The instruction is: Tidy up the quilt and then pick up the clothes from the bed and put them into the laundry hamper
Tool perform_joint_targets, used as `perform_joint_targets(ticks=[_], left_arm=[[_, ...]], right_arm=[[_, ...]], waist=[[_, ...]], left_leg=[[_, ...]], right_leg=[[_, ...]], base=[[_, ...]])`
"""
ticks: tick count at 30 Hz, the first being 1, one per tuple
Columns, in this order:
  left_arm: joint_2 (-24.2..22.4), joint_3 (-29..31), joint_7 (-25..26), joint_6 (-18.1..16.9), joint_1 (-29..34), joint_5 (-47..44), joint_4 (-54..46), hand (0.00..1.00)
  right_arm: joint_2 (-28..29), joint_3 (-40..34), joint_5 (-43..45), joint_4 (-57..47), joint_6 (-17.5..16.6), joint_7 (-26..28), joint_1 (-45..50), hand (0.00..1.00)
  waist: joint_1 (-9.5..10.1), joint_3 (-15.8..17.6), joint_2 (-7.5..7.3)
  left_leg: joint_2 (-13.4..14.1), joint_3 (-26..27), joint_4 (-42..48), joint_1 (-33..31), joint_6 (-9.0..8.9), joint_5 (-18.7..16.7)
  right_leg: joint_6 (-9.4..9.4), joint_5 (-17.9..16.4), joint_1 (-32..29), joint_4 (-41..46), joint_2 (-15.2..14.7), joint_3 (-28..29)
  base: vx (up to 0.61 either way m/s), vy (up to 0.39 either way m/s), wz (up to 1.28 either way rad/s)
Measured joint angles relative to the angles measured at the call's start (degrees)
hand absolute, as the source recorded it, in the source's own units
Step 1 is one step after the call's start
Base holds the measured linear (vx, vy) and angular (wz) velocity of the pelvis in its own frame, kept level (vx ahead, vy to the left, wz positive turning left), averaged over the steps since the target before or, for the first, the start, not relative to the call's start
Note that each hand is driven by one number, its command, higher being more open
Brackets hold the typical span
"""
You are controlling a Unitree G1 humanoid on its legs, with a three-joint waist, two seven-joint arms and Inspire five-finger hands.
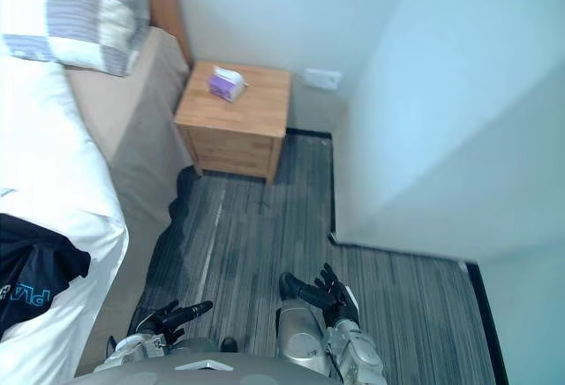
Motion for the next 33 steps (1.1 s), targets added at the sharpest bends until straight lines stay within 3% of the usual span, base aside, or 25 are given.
perform_joint_targets(ticks=[1,3,5,6,7,8,9,10,11,12,13,14,15,16,17,18,19,20,23,25,29,30,32,33], left_arm=[[-0.74,0.51,0.25,-0.14,0.15,0.05,-0.2,1.0],[-2.44,1.28,-0.05,-0.99,0.88,-0.02,-0.79,1.0],[-2.37,1.67,-0.82,-1.5,1.04,-0.67,-1.7,1.0],[-2.38,1.88,-1.4,-2.03,1.07,-0.69,-2.37,1.0],[-2.13,1.86,-1.81,-2.33,1.09,-0.69,-2.58,1.0],[-1.59,1.76,-2.57,-2.4,1.47,-0.68,-3.34,1.0],[-1.44,1.51,-2.82,-2.38,1.64,-0.67,-3.52,1.0],[-1.28,1.5,-3.08,-2.36,1.62,-0.71,-3.53,1.0],[-1.3,0.99,-3.68,-2.27,1.62,-1.15,-3.53,1.0],[-1.31,0.41,-3.7,-2.24,1.74,-1.17,-3.47,1.0],[-1.07,-0.39,-4.02,-2.1,2.16,-1.78,-3.32,1.0],[-1.11,-0.48,-4.3,-1.92,2.24,-2.48,-2.29,1.0],[-1.08,-0.61,-4.34,-1.8,2.17,-2.5,-1.69,1.0],[-0.07,-1.03,-4.74,-0.35,1.91,-3.36,-1.11,1.0],[0.41,-1.68,-4.85,0.64,1.69,-4.11,-0.67,1.0],[1.01,-2.11,-4.86,1.34,1.32,-4.45,0.02,1.0],[1.52,-3.0,-4.9,2.61,1.12,-4.42,0.37,1.0],[2.58,-4.24,-4.92,3.19,0.94,-4.39,0.69,1.0],[4.44,-6.8,-4.72,3.98,-0.21,-4.36,3.33,1.0],[4.48,-7.08,-4.78,3.31,-0.52,-4.03,4.17,1.0],[4.5,-7.24,-4.84,2.25,-1.17,-1.6,4.98,1.0],[4.51,-6.54,-4.85,2.03,-1.02,-0.47,5.0,1.0],[5.3,-5.63,-4.93,1.44,-0.61,-0.11,4.76,1.0],[5.27,-4.45,-4.79,1.37,-0.38,0.0,4.78,1.0]], right_arm=[[-0.47,0.42,-0.09,0.12,0.28,0.03,-0.85,1.0],[-1.91,2.19,-0.11,-0.97,-0.1,0.18,-1.82,1.0],[-1.69,2.09,-0.15,-0.98,0.0,0.27,-2.01,1.0],[-1.76,1.9,-0.34,-1.13,0.29,0.75,-1.36,1.0],[-1.84,1.85,-0.79,-1.29,0.44,0.88,-0.87,1.0],[-1.89,0.67,-1.54,-1.93,1.46,0.88,-0.01,1.0],[-2.01,-0.46,-2.22,-1.94,1.57,0.84,0.39,1.0],[-2.08,-0.89,-2.26,-1.94,1.71,0.84,0.91,1.0],[-2.09,-1.79,-2.32,-1.89,2.16,0.82,0.91,1.0],[-2.08,-2.11,-2.34,-1.87,2.58,0.84,0.83,1.0],[-1.91,-2.59,-2.33,-1.58,3.76,0.84,0.26,1.0],[-1.59,-3.71,-2.47,-0.69,4.9,0.86,-0.4,1.0],[-1.46,-4.4,-2.72,-0.08,5.51,0.77,-0.64,1.0],[-0.01,-6.8,-4.46,2.12,6.85,0.72,-1.16,1.0],[-0.02,-7.49,-4.54,3.6,7.62,0.71,-2.04,1.0],[-0.15,-8.19,-4.55,4.42,8.29,0.66,-2.7,1.0],[-0.12,-8.92,-4.51,4.5,8.61,0.6,-3.11,1.0],[-0.14,-9.59,-4.36,4.26,8.24,0.66,-3.26,1.0],[-0.4,-10.84,-4.05,4.24,8.12,0.73,-2.88,1.0],[-0.26,-11.13,-3.88,5.32,7.77,0.66,-2.52,1.0],[0.11,-13.6,-1.02,6.61,7.91,0.5,-2.11,1.0],[0.31,-13.78,0.11,7.06,7.9,0.09,-1.79,1.0],[1.67,-13.65,1.16,7.47,7.91,-0.29,-0.43,1.0],[2.37,-13.72,1.29,7.95,7.96,-0.26,-0.23,1.0]], waist=[[0.56,-0.05,1.75],[1.24,-1.3,3.69],[1.1,-1.29,4.11],[0.93,-0.58,3.66],[0.89,-0.25,3.61],[0.88,-0.1,3.51],[0.45,-0.11,3.34],[0.3,-0.12,3.33],[-0.11,-0.13,3.36],[-0.21,-0.15,3.52],[-0.17,-0.17,3.79],[-0.06,-0.25,4.15],[0.14,-0.28,4.11],[0.87,-0.88,2.91],[0.88,-0.86,2.42],[0.84,-0.92,2.54],[0.77,-0.96,2.45],[0.15,-0.96,1.82],[-1.29,-0.64,1.27],[-1.89,-0.53,1.45],[-2.22,-0.62,2.43],[-2.25,-0.9,2.39],[-2.01,-2.23,0.09],[-1.8,-3.03,-0.61]], left_leg=[[1.87,-0.06,1.35,-0.16,-0.47,-0.96],[4.47,0.52,5.51,-2.7,-1.17,-0.46],[5.75,2.1,13.68,-7.47,-1.83,1.52],[7.11,5.29,20.54,-10.8,-1.99,4.36],[8.37,7.98,23.2,-11.64,-1.66,4.79],[11.14,14.9,25.39,-12.21,-1.76,4.58],[12.43,21.39,24.51,-12.07,-2.17,4.33],[12.78,24.68,23.26,-12.03,-2.88,3.88],[12.69,31.35,18.49,-11.55,-3.13,3.75],[12.17,34.33,15.23,-10.93,-3.02,3.85],[10.78,38.63,7.47,-9.36,-2.29,5.33],[9.33,41.04,-0.54,-7.57,-0.67,9.37],[8.28,41.06,-3.57,-6.35,0.82,9.92],[5.24,38.56,-10.1,-4.36,2.32,12.23],[4.58,37.18,-11.17,-4.26,2.53,12.35],[4.51,36.2,-11.72,-4.3,2.68,12.27],[4.27,34.84,-12.13,-4.17,3.18,11.99],[3.72,32.79,-12.08,-3.74,4.03,11.63],[3.18,26.18,-12.09,-1.0,4.78,10.9],[3.53,21.6,-12.08,-0.22,4.63,10.82],[5.14,11.86,-10.59,-1.52,2.84,10.25],[5.66,9.63,-9.93,-2.38,1.65,9.91],[5.02,7.35,-10.21,-2.47,-0.63,9.46],[5.41,7.02,-10.21,-2.2,-1.64,9.12]], right_leg=[[-0.98,-1.07,-0.06,2.27,1.4,-1.31],[-2.7,-6.04,-0.62,5.05,2.25,-4.61],[-3.54,-9.2,0.37,5.62,1.74,-7.6],[-3.82,-10.56,3.07,5.06,0.78,-10.77],[-3.85,-10.97,5.11,4.38,0.16,-12.89],[-3.88,-11.57,8.96,2.98,-0.72,-17.02],[-3.42,-12.2,12.41,1.1,-1.62,-21.45],[-3.16,-12.38,13.98,0.26,-2.0,-23.64],[-2.69,-12.55,16.28,-1.27,-2.64,-27.73],[-2.59,-12.55,16.94,-1.71,-2.68,-29.26],[-2.34,-12.71,18.11,-1.84,-2.56,-31.55],[-2.37,-12.72,18.47,-1.67,-2.01,-32.3],[-2.43,-12.76,18.78,-1.65,-1.85,-32.24],[-2.45,-12.75,19.09,-1.17,-2.38,-31.5],[-2.39,-12.79,18.41,1.08,-3.12,-31.43],[-2.16,-12.92,16.57,5.79,-4.17,-30.95],[-1.13,-12.77,12.47,15.76,-6.37,-28.67],[1.63,-11.25,8.15,26.39,-9.23,-25.62],[1.21,-12.67,4.04,39.98,-11.64,-20.28],[1.29,-13.35,2.56,38.47,-10.81,-17.17],[2.02,-12.78,2.51,17.3,-5.85,-5.94],[3.41,-11.43,3.55,10.1,-4.29,-2.1],[4.16,-0.98,4.32,2.88,-4.08,1.19],[4.7,-3.77,5.54,1.77,-4.04,0.97]], base=[[0.35,-0.391,0.64],[0.27,-0.351,0.53],[0.21,-0.328,0.93],[0.19,-0.317,1.23],[0.19,-0.294,1.54],[0.17,-0.271,1.76],[0.15,-0.251,1.82],[0.15,-0.235,1.92],[0.12,-0.148,1.47],[0.16,-0.112,1.55],[0.17,-0.026,1.14],[0.17,0.003,0.96],[0.23,0.08,0.92],[0.22,0.11,0.79],[0.26,0.14,0.81],[0.19,0.108,0.62],[0.2,0.097,0.74],[0.17,0.054,0.81],[0.2,-0.03,1.31],[0.18,-0.085,1.38],[0.16,-0.165,1.26],[0.14,-0.307,0.99],[0.12,-0.328,0.73],[0.13,-0.31,0.05]])
